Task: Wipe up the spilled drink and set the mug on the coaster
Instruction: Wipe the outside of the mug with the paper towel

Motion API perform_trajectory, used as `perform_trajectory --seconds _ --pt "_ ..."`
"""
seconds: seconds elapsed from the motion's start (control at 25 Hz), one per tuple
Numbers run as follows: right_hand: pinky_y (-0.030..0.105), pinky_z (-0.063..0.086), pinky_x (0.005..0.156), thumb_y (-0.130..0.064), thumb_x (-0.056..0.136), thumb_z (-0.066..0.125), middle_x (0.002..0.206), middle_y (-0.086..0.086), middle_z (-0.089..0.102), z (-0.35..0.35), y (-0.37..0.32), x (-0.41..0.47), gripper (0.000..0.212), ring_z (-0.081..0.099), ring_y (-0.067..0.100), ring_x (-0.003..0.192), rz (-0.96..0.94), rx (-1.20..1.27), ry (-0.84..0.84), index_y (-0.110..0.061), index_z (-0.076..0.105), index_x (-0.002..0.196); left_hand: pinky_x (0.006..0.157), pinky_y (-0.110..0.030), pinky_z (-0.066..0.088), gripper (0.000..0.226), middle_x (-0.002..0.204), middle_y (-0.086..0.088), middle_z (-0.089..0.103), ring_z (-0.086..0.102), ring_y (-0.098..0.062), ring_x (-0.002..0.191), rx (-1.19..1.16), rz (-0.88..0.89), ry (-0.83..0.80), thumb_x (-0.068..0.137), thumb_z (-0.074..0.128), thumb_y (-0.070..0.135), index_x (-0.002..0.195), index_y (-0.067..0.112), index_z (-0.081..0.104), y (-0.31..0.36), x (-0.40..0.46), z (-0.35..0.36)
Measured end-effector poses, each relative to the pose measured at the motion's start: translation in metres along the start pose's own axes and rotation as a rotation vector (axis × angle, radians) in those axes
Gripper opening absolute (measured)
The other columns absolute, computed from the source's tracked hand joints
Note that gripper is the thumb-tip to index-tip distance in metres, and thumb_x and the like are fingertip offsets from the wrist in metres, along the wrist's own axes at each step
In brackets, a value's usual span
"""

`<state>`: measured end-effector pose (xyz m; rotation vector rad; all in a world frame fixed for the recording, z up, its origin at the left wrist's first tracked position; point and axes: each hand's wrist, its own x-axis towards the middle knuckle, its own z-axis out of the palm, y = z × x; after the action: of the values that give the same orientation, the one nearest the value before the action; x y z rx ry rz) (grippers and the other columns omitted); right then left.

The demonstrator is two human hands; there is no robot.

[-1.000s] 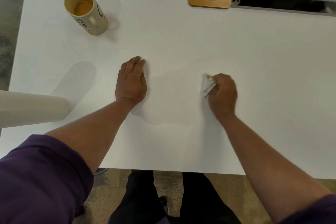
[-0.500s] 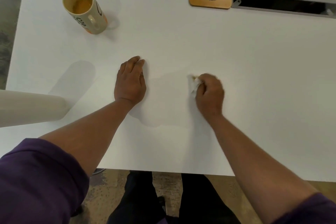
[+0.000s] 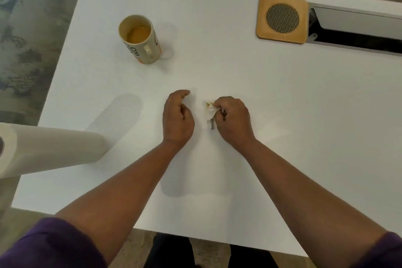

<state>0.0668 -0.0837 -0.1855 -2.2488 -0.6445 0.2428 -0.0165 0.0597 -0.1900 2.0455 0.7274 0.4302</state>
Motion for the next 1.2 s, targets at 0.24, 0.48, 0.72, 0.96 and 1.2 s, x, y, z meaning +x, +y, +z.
perform_trajectory --seconds 0.24,0.48,0.72,0.96,1.2 --pt "0.041 0.059 0.078 -0.002 0.086 0.062 0.092 -0.01 0.075 0.009 -0.034 0.025 0.021 0.069 0.012 0.083 0.173 0.337 -0.188 -0.018 0.074 0.091 0.077 -0.005 0.048 0.044 0.138 0.003 0.043 0.061 -0.012 0.105 -0.332 -0.377 0.336 0.097 0.064 0.027 0.136 0.02 0.044 0.023 0.056 -0.027" --pt "0.039 0.057 0.082 -0.012 0.087 0.071 0.091 -0.01 0.076 0.008 -0.048 0.069 0.012 0.071 0.01 0.088 0.331 0.463 -0.077 -0.023 0.072 0.084 0.072 -0.023 0.054 0.029 0.106 -0.003 0.07 0.063 -0.013 0.085 -0.337 -0.388 0.348 0.1 0.055 0.045 0.109 0.02 0.067 0.02 0.098 -0.039" --pt "0.033 0.055 0.076 -0.016 0.086 0.076 0.086 -0.008 0.076 0.009 -0.047 0.087 0.005 0.071 0.013 0.085 0.364 0.461 -0.03 -0.019 0.072 0.085 0.083 -0.029 0.056 0.019 0.093 0.003 0.072 0.069 -0.018 0.095 -0.476 -0.477 0.279 0.102 0.057 0.03 0.09 0.028 0.071 0.026 0.11 -0.045" --pt "0.022 0.052 0.07 -0.015 0.088 0.073 0.086 -0.012 0.076 0.016 -0.054 0.11 0.008 0.071 0.006 0.084 0.342 0.409 -0.013 -0.022 0.071 0.083 0.093 -0.024 0.057 0.016 0.102 -0.001 0.075 0.07 -0.017 0.103 -0.572 -0.437 0.388 0.101 0.059 0.021 0.098 0.022 0.074 0.035 0.101 -0.059" --pt "0.025 0.053 0.082 -0.003 0.087 0.058 0.094 -0.018 0.074 0.043 -0.073 0.155 0.03 0.067 0.005 0.089 0.211 0.21 0.035 -0.026 0.076 0.095 0.09 -0.022 0.056 0.019 0.089 0.009 0.075 0.07 -0.011 0.093 -0.527 -0.364 0.489 0.101 0.059 0.022 0.103 0.016 0.077 0.031 0.087 -0.092"
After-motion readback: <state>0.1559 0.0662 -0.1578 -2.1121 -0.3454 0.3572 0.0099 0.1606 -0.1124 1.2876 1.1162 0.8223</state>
